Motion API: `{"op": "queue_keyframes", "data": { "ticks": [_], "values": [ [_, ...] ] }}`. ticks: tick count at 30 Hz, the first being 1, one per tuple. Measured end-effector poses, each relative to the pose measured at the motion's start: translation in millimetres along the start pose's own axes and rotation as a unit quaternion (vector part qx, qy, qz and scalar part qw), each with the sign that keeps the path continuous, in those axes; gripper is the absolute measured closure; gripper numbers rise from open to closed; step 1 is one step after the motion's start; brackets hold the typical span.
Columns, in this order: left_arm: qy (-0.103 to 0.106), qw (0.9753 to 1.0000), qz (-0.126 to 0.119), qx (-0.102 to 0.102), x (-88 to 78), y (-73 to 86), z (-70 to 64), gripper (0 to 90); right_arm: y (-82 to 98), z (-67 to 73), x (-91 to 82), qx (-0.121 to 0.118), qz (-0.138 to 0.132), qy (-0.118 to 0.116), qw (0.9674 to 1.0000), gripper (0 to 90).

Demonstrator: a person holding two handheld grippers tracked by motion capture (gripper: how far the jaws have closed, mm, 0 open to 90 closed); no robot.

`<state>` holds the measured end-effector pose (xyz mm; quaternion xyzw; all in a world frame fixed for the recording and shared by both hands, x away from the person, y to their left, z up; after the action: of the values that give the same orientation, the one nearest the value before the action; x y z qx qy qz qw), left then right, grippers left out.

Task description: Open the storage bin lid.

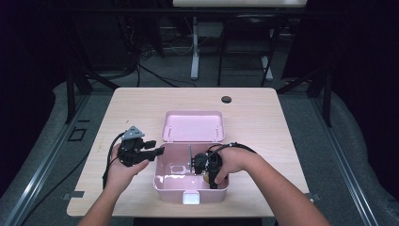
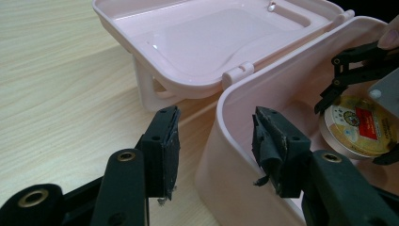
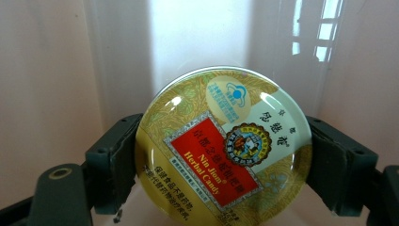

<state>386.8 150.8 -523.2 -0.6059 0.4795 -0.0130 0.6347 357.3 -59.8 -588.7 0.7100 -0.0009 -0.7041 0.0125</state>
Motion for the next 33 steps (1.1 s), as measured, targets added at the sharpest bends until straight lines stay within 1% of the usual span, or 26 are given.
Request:
{"op": "queue_keyframes", "data": {
  "ticks": [8,14,17,18,20,21,24,33],
  "values": [
    [0.000,1.0000,0.000,-0.002,0.3,0.2,-0.2,50.9,0.1,-0.4,2.1,0.003,0.006,-0.005,1.0000,19.4],
    [-0.001,1.0000,-0.002,0.000,0.8,0.1,-0.4,50.8,0.1,-1.3,2.4,0.003,0.009,-0.004,1.0000,19.3],
    [0.000,1.0000,-0.002,-0.001,0.6,0.1,-0.4,50.7,0.2,-1.5,2.1,0.007,0.012,-0.002,0.9999,19.1],
    [0.000,1.0000,-0.002,-0.001,0.5,0.0,-0.4,50.7,0.2,-1.7,2.0,0.007,0.012,-0.001,0.9999,18.7],
    [0.000,1.0000,-0.002,-0.001,0.5,0.0,-0.4,50.6,-0.1,-2.5,1.4,0.008,0.012,-0.002,0.9999,14.7],
    [0.000,1.0000,-0.002,-0.001,0.4,0.0,-0.4,50.6,-0.3,-2.6,0.5,0.014,0.011,-0.005,0.9998,14.7],
    [0.000,1.0000,-0.002,-0.001,0.6,0.0,-0.5,50.5,-0.3,-3.1,-2.5,0.017,0.003,-0.004,0.9998,14.7],
    [-0.001,1.0000,-0.003,-0.001,0.4,-0.3,-0.7,50.0,-0.4,-1.9,-7.4,0.014,-0.008,0.003,0.9999,16.6]
  ]
}}
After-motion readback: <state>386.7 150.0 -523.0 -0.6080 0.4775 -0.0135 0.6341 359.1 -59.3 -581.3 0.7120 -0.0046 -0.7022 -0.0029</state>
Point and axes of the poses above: each handheld gripper's, and its own axes: x roughly forward along the jaws, y roughly out of its underside, z roughly to its left, the point moved 7 cm from there along x, roughly forward along the jaws, and after that the axes turned 3 degrees about -x, right-handed, at the moved point
